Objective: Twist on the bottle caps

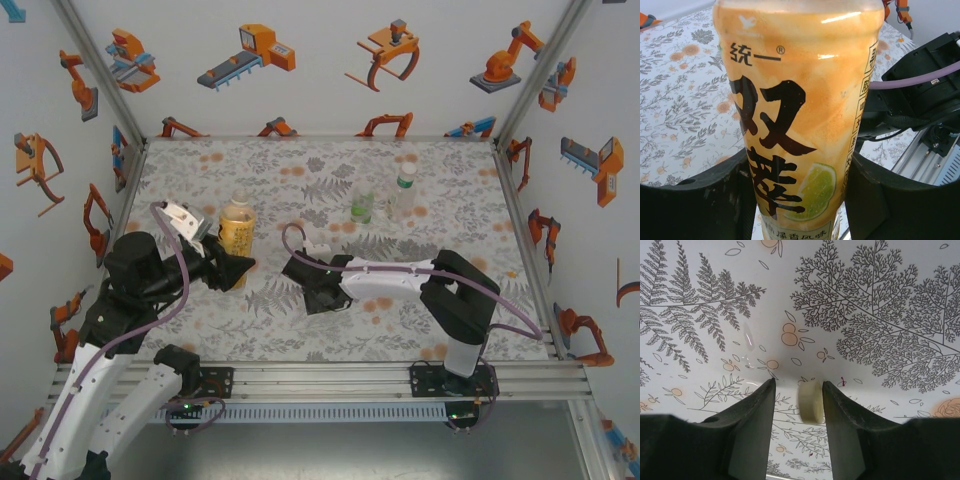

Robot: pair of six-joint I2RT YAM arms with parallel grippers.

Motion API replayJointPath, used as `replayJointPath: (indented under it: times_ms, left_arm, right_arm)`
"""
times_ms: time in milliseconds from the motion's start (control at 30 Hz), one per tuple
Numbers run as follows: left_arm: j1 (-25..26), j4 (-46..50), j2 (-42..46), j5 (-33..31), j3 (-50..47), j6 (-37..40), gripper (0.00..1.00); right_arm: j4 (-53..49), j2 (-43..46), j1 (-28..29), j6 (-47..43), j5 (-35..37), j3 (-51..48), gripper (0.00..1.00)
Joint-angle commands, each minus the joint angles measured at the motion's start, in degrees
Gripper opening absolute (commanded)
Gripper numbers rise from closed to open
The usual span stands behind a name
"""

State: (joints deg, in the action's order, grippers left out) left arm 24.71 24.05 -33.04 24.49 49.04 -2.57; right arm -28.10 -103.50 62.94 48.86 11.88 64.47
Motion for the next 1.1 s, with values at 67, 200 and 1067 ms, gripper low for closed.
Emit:
replayJointPath:
  times_ms: [67,200,1067]
  left_arm:
    - [-0.2,-0.4,0.0,0.4,-0.4,-0.3,0.03]
    - [-0.2,-0.3,0.0,0.3,-0.4,-0.2,0.03]
    - [-0.1,-1.1,-1.2,0.5,-0.1,-0.9,0.03]
  right_arm:
    - [0.5,-1.0,0.3,1.6,0.2,-1.6,0.33]
    - [1.1,-0.6,0.2,1.9,0.3,-2.1,0.28]
    - [-2.8,9.0,-1.1,0.2,-0.6,-2.4,0.34]
